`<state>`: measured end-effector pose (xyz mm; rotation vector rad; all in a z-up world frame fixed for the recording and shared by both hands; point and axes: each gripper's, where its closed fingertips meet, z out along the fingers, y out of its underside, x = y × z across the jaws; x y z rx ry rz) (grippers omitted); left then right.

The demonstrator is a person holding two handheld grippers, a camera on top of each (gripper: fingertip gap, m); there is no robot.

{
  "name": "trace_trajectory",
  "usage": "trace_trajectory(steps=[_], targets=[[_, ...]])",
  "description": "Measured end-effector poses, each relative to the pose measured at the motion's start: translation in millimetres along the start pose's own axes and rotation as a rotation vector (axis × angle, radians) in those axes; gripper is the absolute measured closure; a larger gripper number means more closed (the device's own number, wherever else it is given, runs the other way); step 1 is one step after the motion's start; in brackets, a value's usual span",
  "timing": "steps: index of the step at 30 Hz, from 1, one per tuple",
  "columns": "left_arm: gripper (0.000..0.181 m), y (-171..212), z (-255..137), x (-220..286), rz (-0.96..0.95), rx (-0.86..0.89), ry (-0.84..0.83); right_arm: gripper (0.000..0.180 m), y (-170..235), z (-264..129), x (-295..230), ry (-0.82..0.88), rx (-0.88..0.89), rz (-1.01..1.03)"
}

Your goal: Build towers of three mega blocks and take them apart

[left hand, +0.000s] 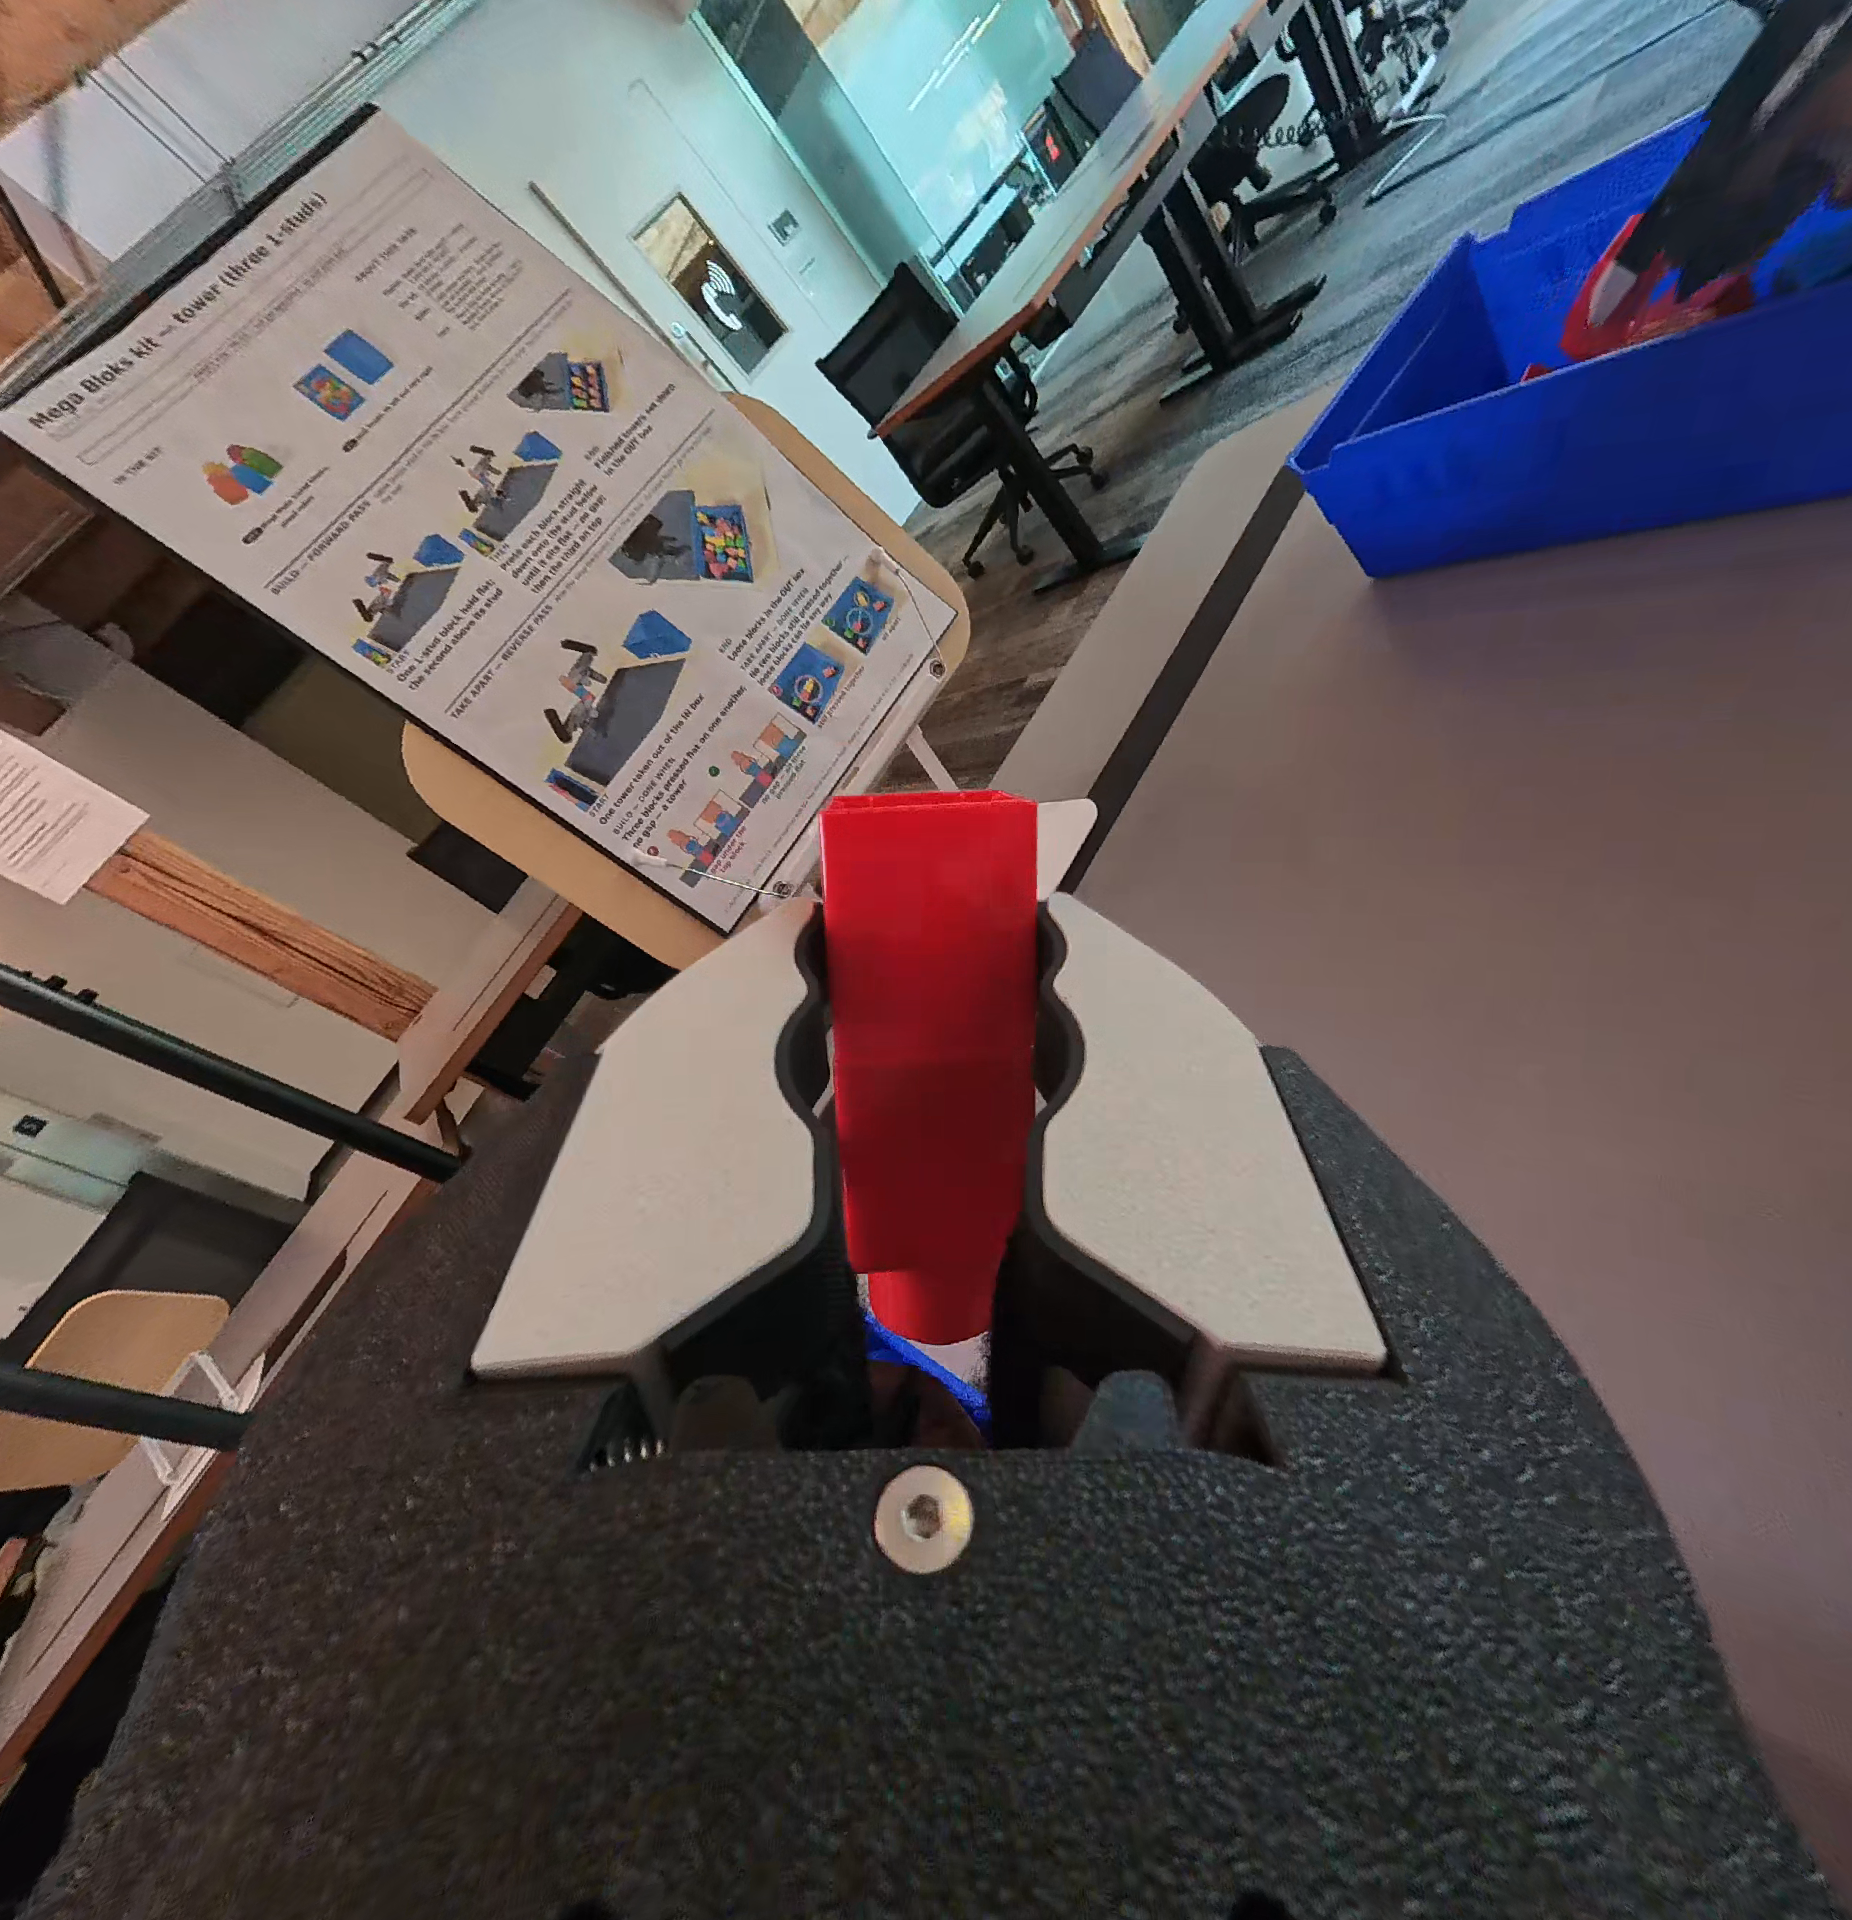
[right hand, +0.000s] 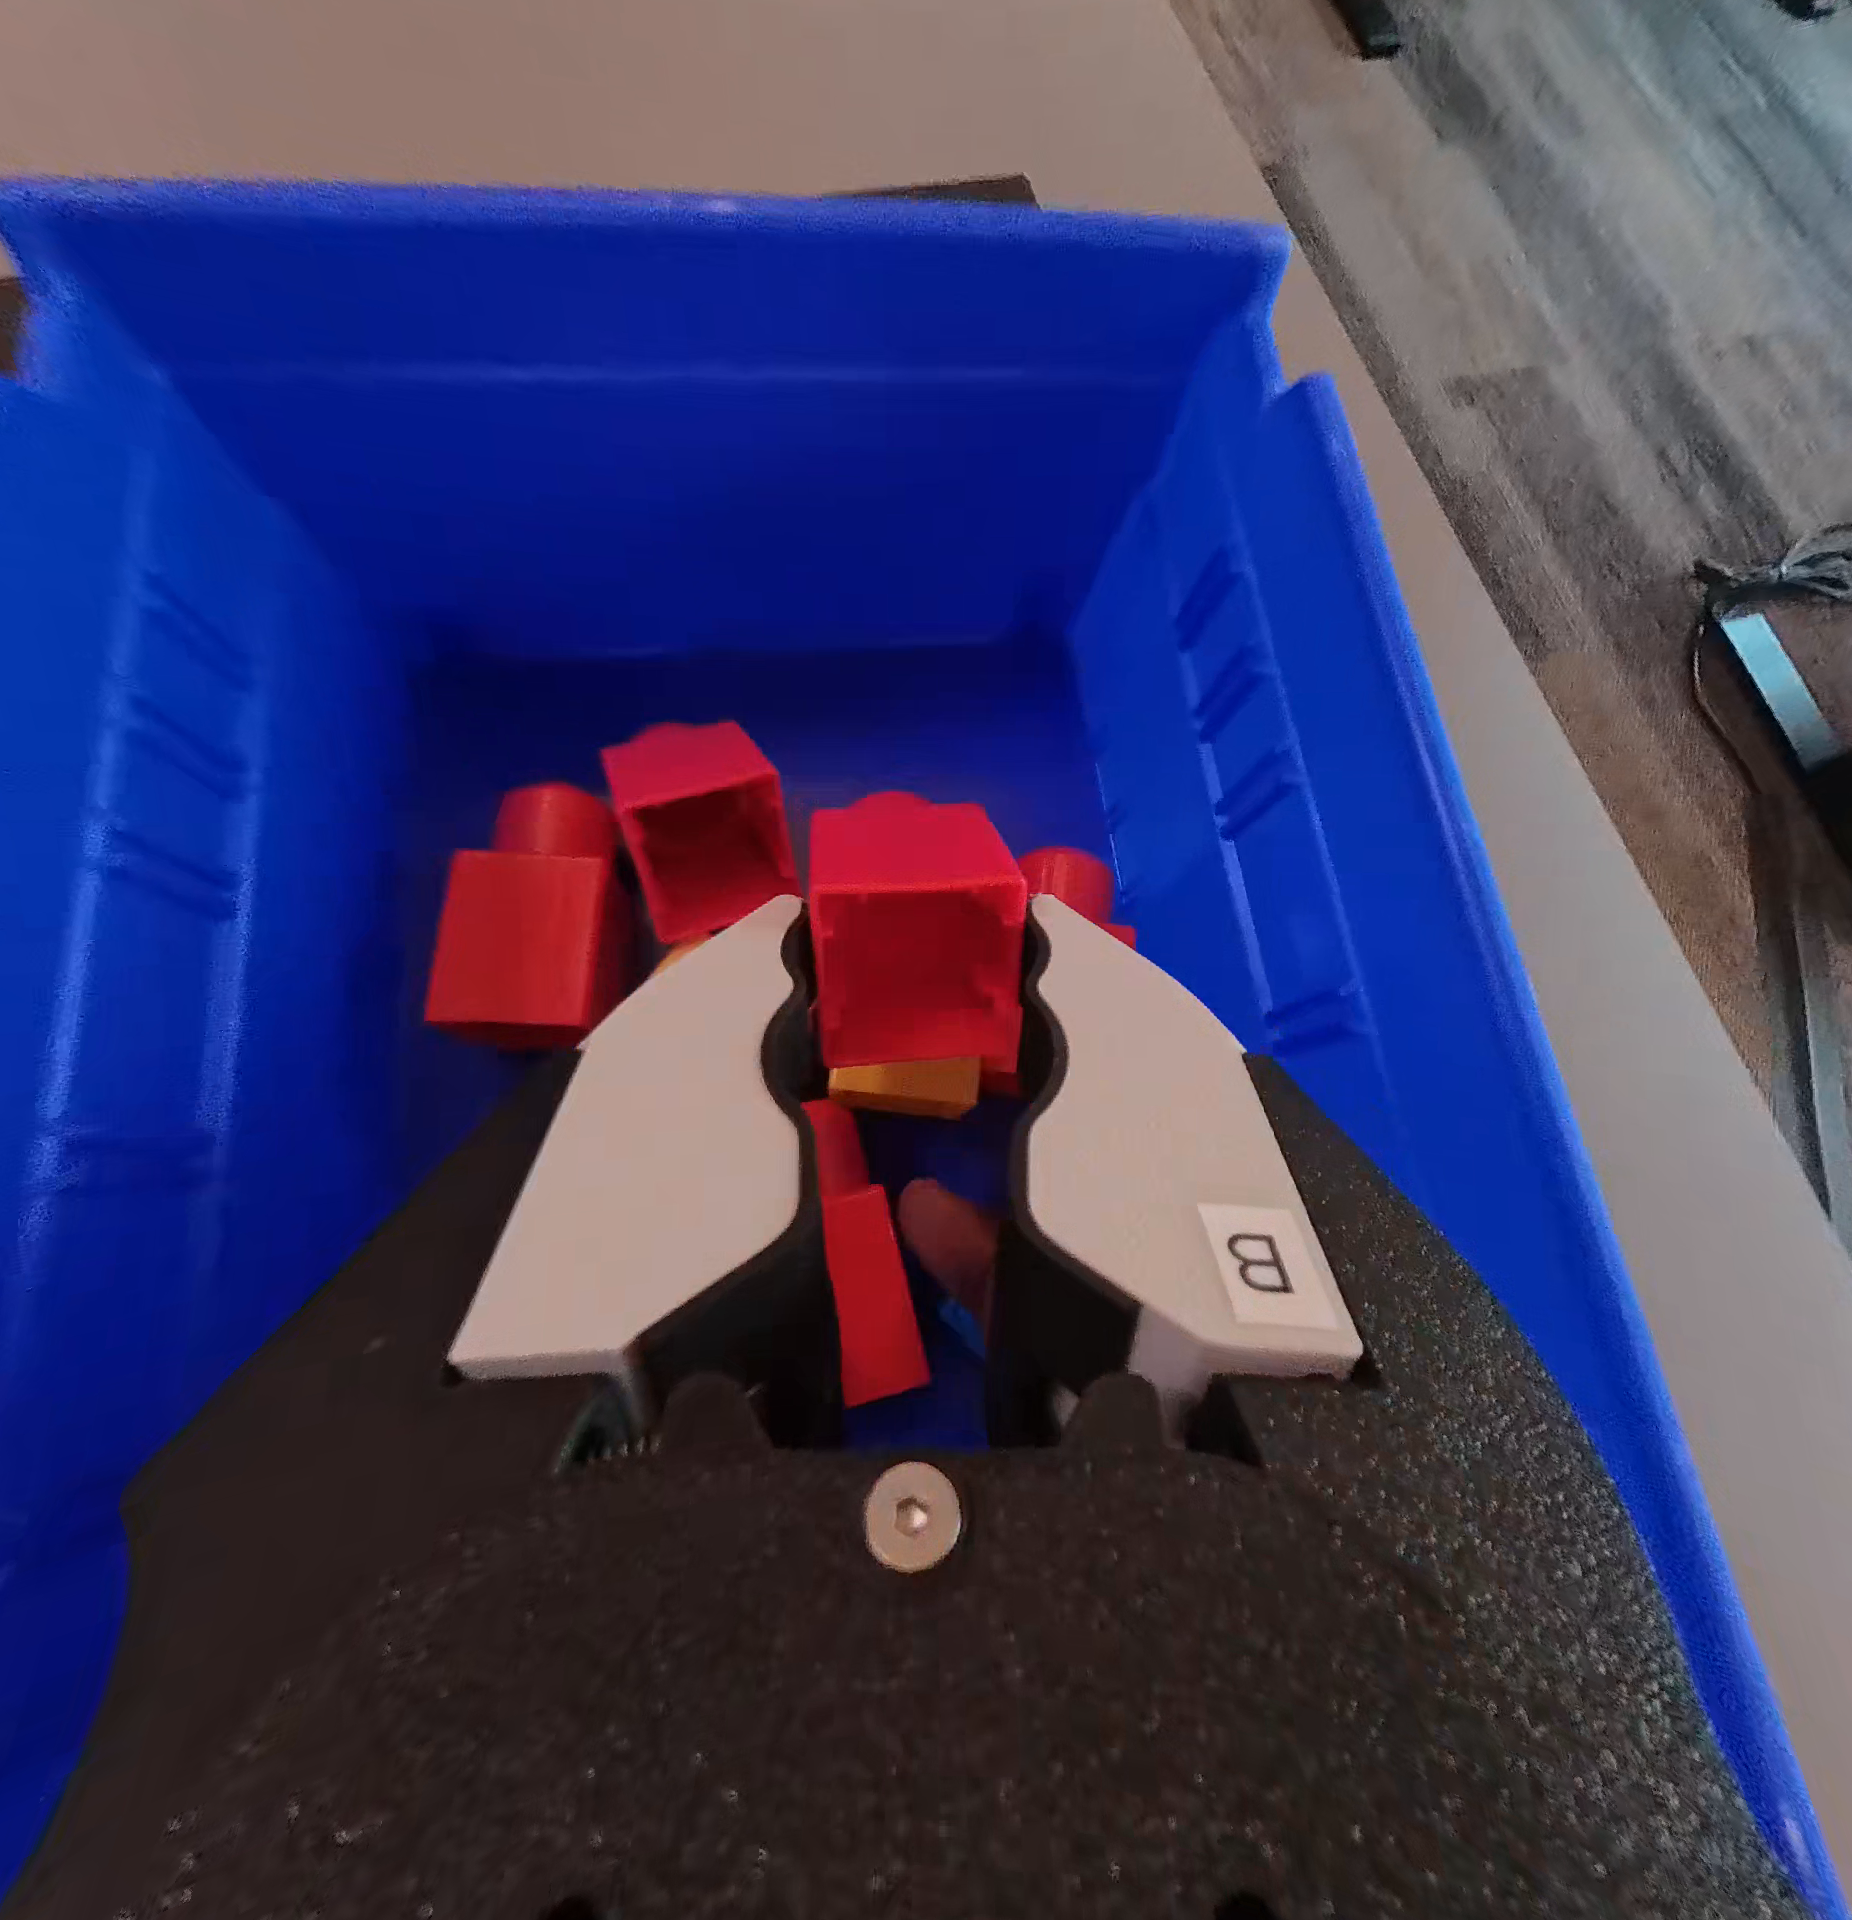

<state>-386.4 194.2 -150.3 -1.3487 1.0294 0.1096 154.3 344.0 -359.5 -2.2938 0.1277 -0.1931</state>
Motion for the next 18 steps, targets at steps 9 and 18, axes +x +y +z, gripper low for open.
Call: trace_trajectory(steps=[9, 18], targets=[[0.145, 6.7, 4.7, 5.5, 0.013, -0.040, 0.029, 0.126, -10.8, 3.3, 6.0, 0.017, 0.091, 0.067], [0.145, 0.1, 19.7, 18.2, 0.055, -0.031, 0.082, 0.137, -75.4, -84.9, -58.3, -0.410, 0.421, -0.035]])
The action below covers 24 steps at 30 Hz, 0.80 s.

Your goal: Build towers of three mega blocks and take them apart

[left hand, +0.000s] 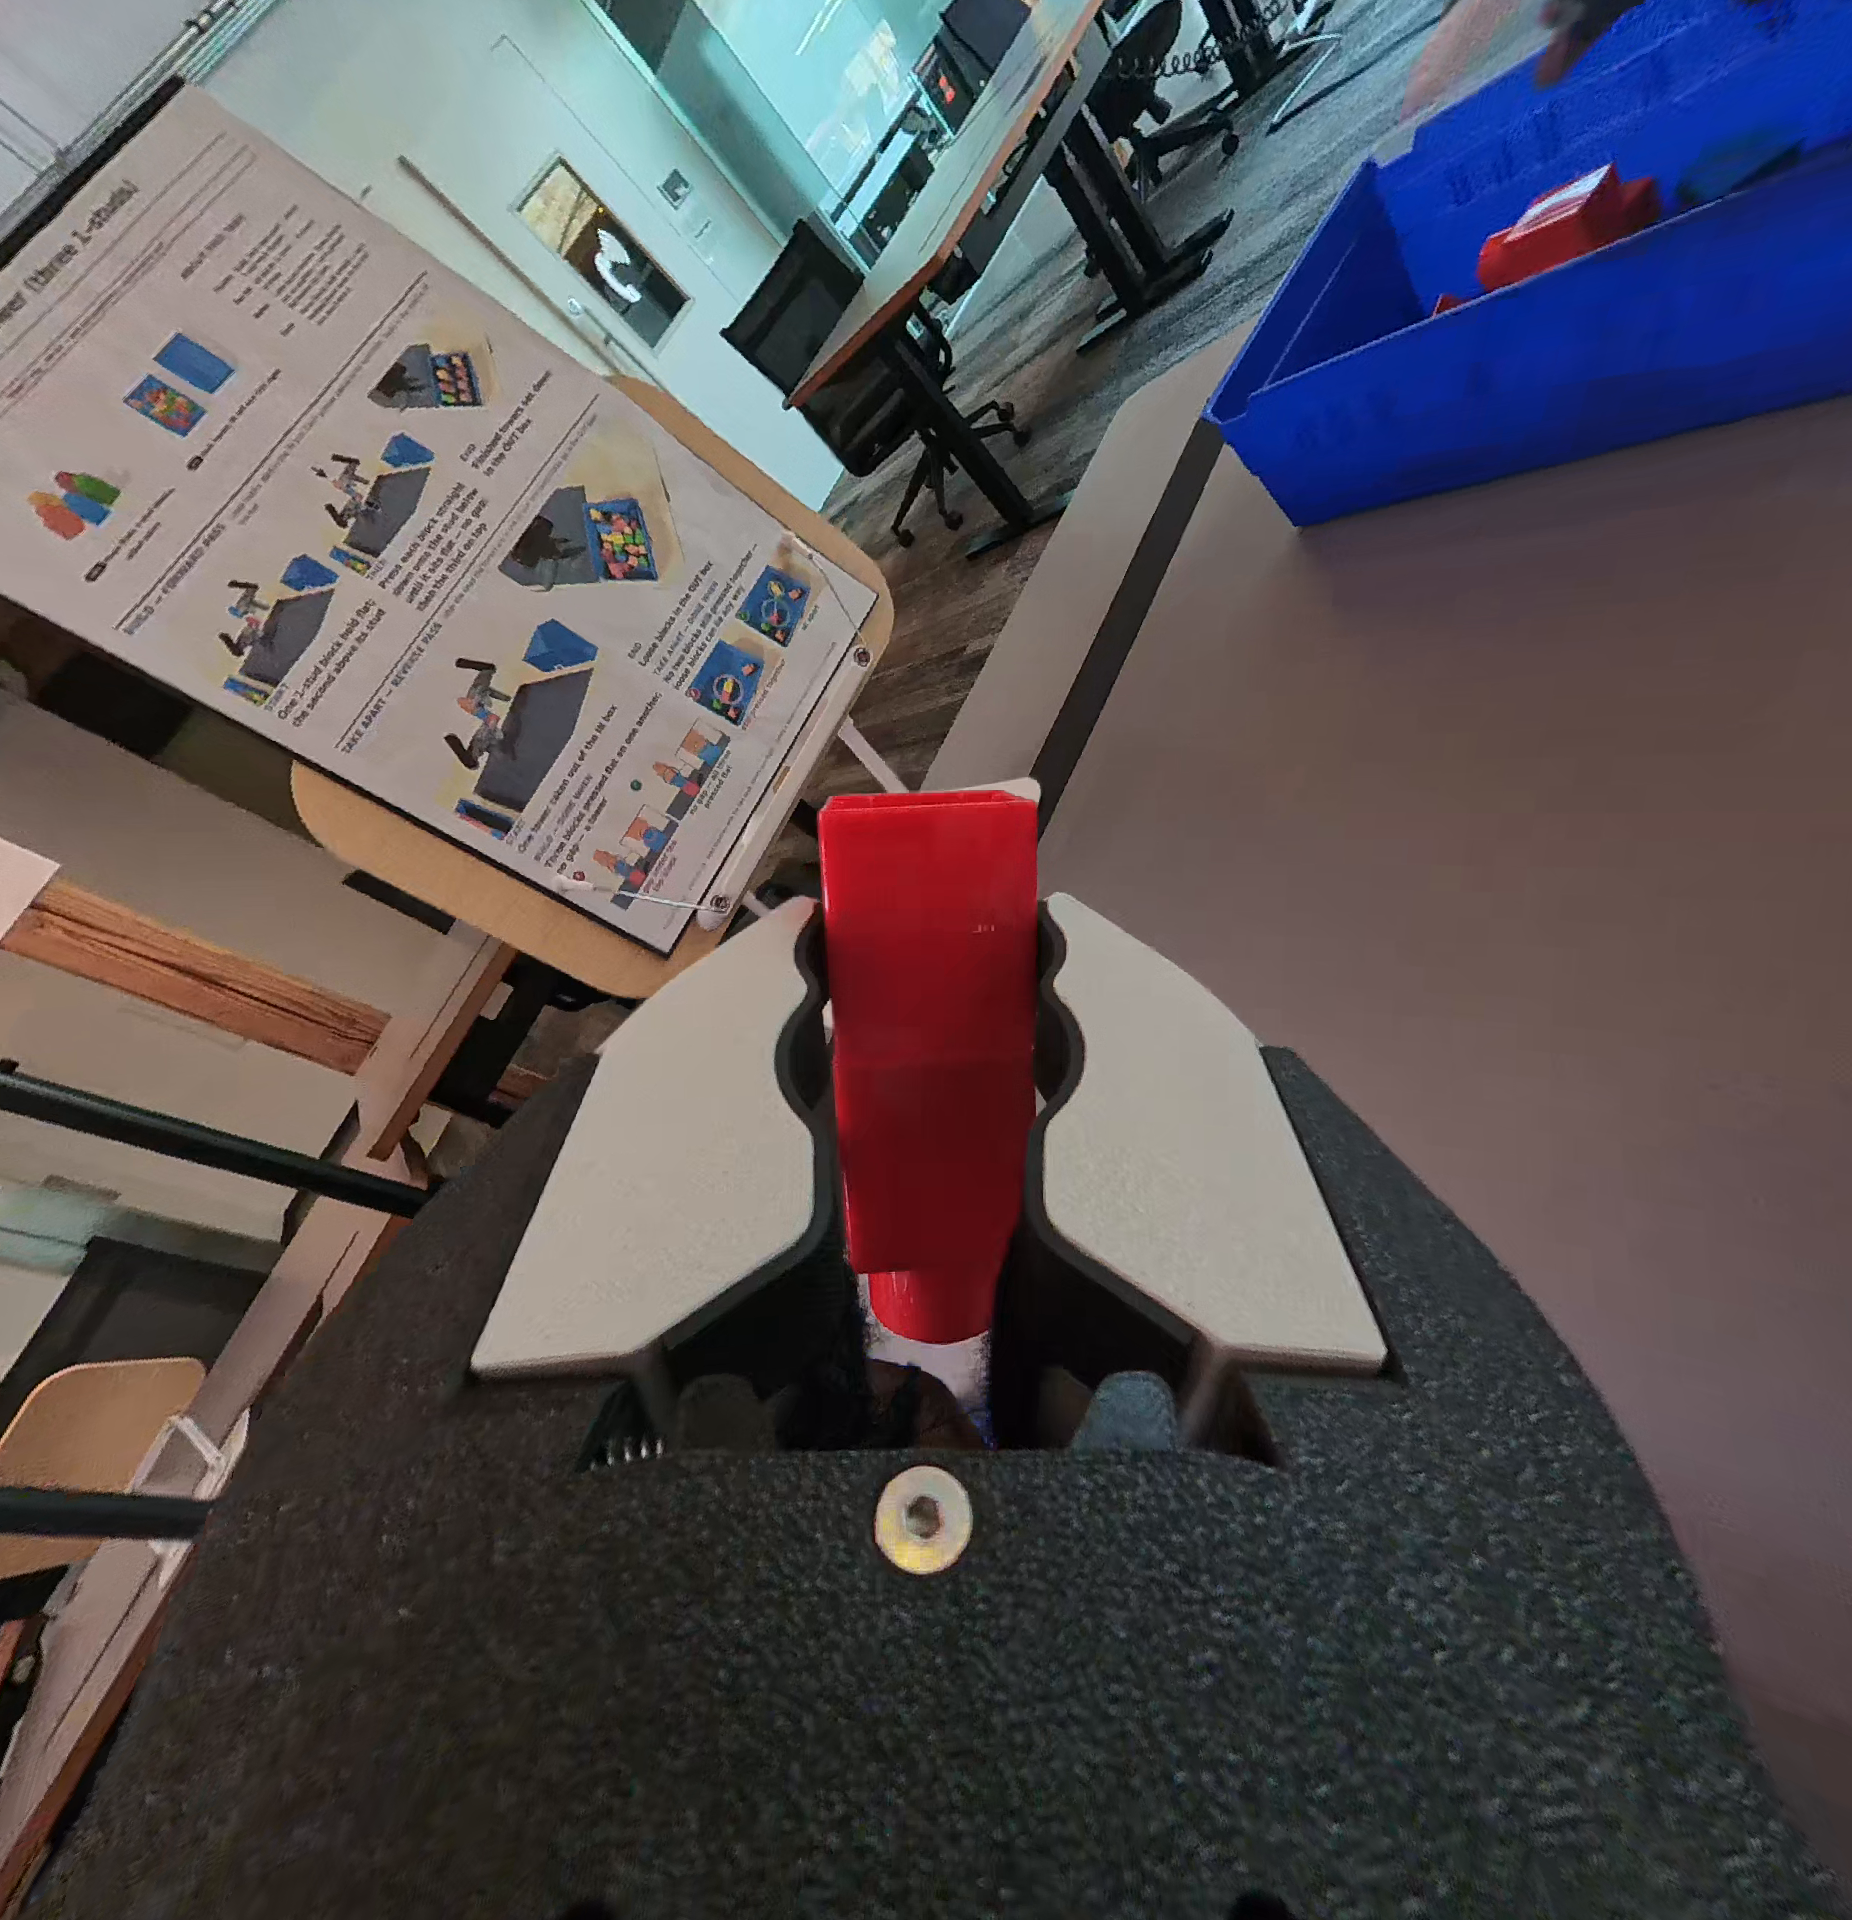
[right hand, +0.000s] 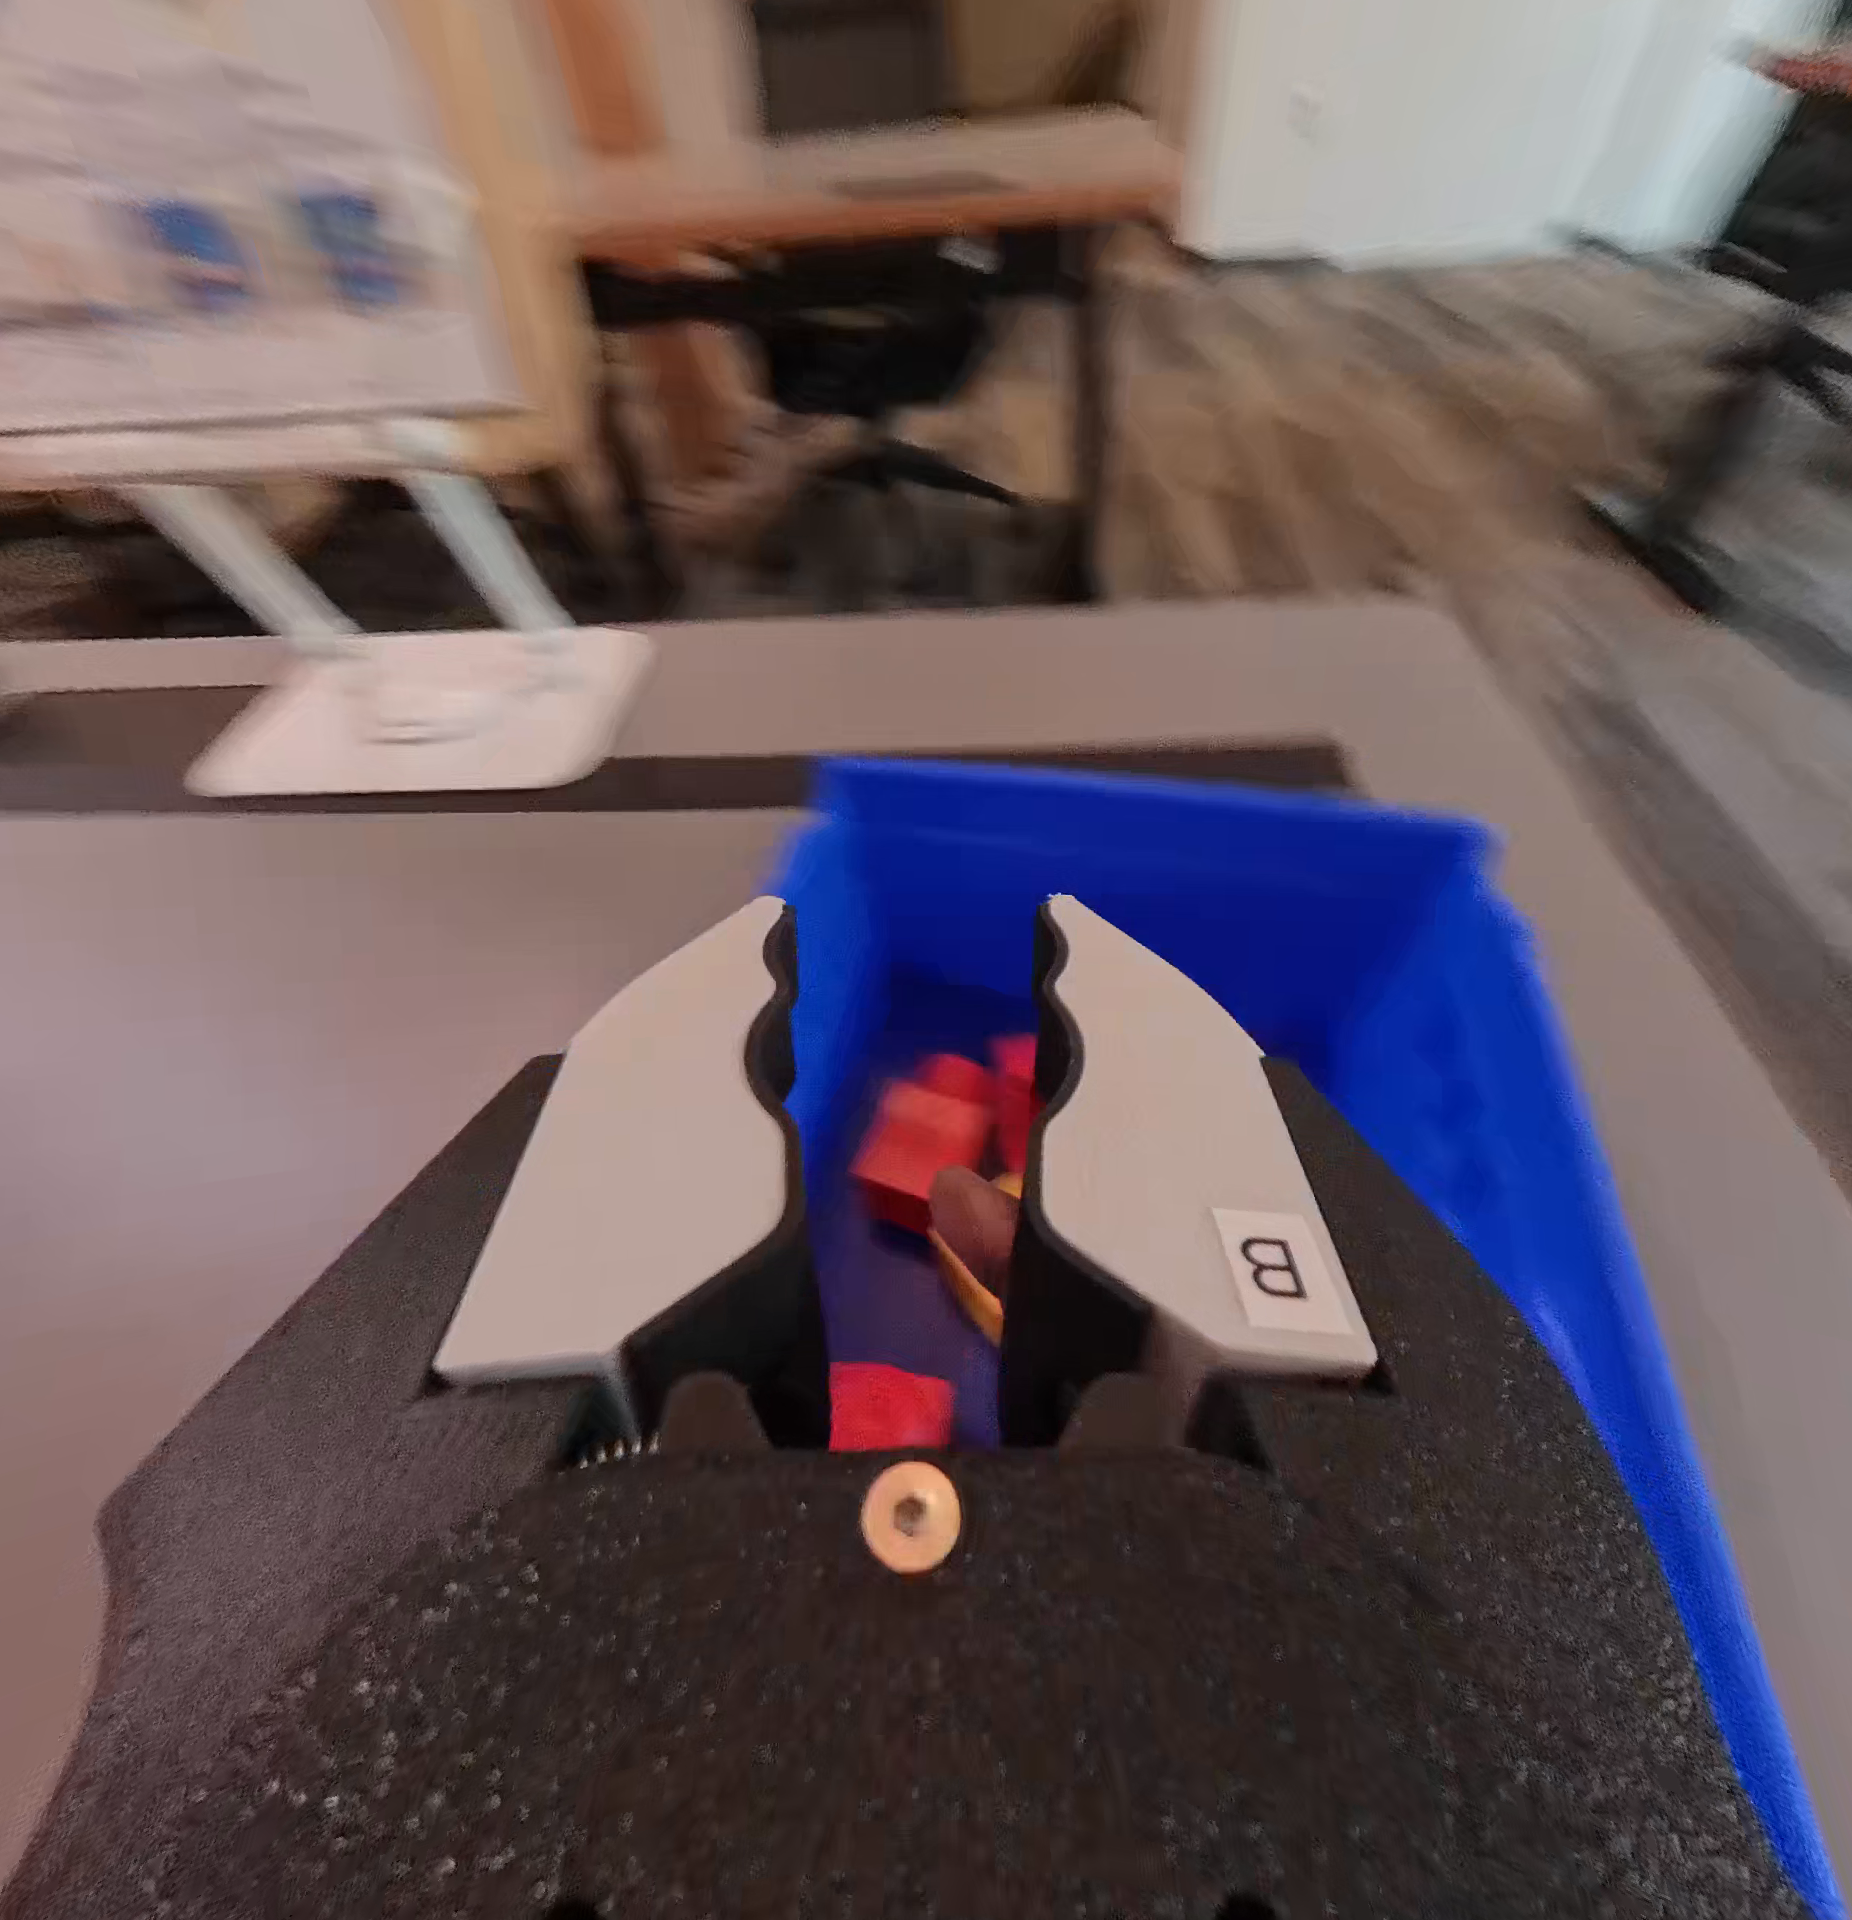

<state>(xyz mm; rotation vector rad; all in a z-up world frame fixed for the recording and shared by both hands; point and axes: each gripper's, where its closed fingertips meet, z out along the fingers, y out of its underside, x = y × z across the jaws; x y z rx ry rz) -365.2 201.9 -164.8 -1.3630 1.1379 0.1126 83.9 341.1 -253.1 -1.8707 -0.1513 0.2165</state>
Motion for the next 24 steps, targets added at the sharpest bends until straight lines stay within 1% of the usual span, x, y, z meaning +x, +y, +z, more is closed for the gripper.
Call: trace_trajectory(steps=[2, 4, 6, 8, 10, 13, 15, 17, 18, 19, 24], targets=[[0.145, -7.2, 7.2, 4.3, 0.022, 0.019, 0.014, 0.133, -30.1, -13.6, -62.5, -0.246, 0.095, -0.119], [0.145, -15.2, 15.7, 7.9, 0.060, 0.034, 0.016, 0.131, -57.1, -29.0, -123.1, -0.427, 0.187, -0.224], [0.145, -24.4, 24.4, 8.9, 0.126, 0.045, -0.014, 0.130, -74.0, -43.6, -184.6, -0.607, 0.230, -0.285], [0.145, -33.6, 32.8, 7.6, 0.211, 0.049, -0.069, 0.126, -80.2, -55.1, -242.4, -0.758, 0.241, -0.345], [0.145, -43.4, 40.6, 6.3, 0.302, 0.055, -0.133, 0.122, -81.3, -61.1, -293.2, -0.855, 0.245, -0.388], [0.145, -54.1, 51.2, 6.2, 0.429, 0.043, -0.215, 0.117, -75.5, -72.3, -357.9, -1.009, 0.226, -0.379], [0.145, -59.8, 57.0, 9.0, 0.492, 0.039, -0.243, 0.115, -69.2, -73.0, -383.8, -1.039, 0.212, -0.389], [0.145, -64.2, 63.0, 17.9, 0.523, 0.047, -0.218, 0.118, -65.0, -70.1, -398.4, -1.032, 0.210, -0.399], [0.145, -65.7, 65.9, 22.5, 0.529, 0.051, -0.199, 0.128, -65.3, -69.1, -401.9, -1.024, 0.222, -0.397], [0.145, -66.6, 67.9, 24.6, 0.536, 0.051, -0.196, 0.142, -67.1, -67.7, -402.4, -1.009, 0.240, -0.393], [0.143, -62.0, 68.7, 19.0, 0.531, 0.030, -0.219, 0.143, -75.3, -71.0, -390.6, -1.011, 0.271, -0.370]])
